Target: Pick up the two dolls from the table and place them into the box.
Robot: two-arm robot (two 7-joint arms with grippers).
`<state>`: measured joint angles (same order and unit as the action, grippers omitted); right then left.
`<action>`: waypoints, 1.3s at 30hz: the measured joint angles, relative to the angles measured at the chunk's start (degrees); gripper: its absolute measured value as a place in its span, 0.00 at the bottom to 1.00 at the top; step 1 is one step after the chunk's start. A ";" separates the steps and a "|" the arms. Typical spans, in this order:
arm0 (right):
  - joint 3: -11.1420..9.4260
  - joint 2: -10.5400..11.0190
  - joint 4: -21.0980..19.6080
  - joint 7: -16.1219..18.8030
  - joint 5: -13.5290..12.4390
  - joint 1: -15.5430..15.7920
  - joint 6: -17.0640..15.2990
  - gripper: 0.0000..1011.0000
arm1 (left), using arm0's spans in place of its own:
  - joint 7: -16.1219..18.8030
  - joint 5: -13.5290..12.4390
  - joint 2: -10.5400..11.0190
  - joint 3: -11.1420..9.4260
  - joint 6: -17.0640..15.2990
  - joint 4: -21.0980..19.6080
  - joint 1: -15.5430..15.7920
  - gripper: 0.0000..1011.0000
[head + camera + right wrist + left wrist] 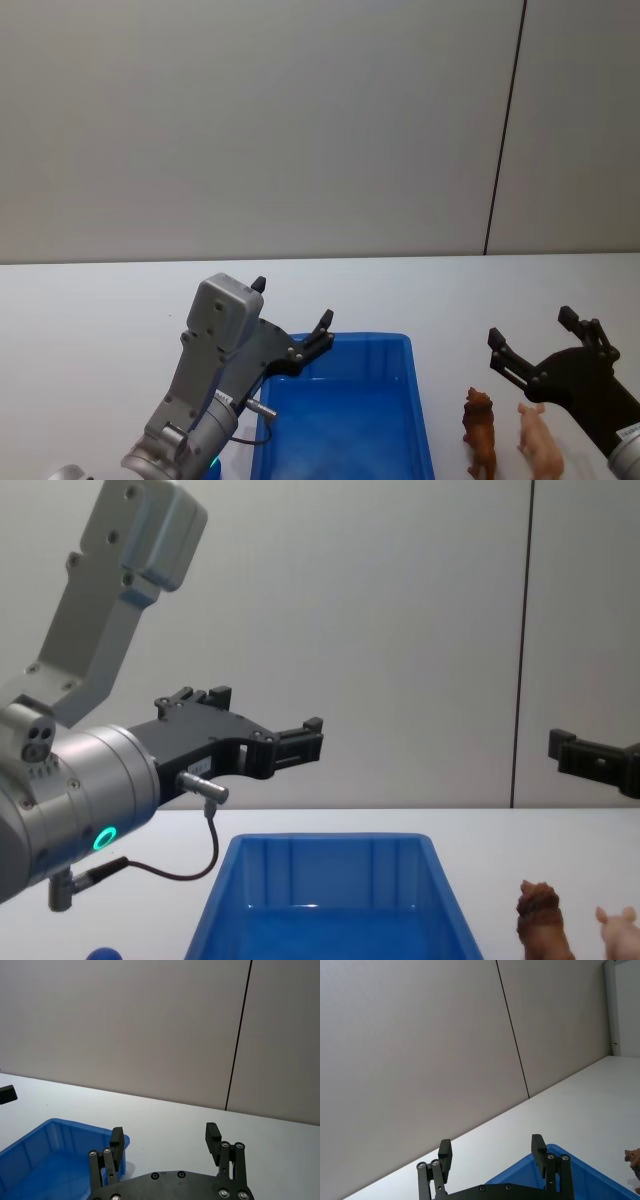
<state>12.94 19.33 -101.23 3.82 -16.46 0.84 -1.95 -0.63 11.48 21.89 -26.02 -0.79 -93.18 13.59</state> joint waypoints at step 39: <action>-0.01 0.00 0.00 0.00 0.01 0.00 0.00 0.99 | 0.00 0.00 0.00 0.00 0.00 0.00 0.00 0.99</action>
<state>12.93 19.33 -101.23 3.82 -16.46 0.84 -1.95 -0.62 11.48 21.89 -26.03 -0.80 -93.18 13.58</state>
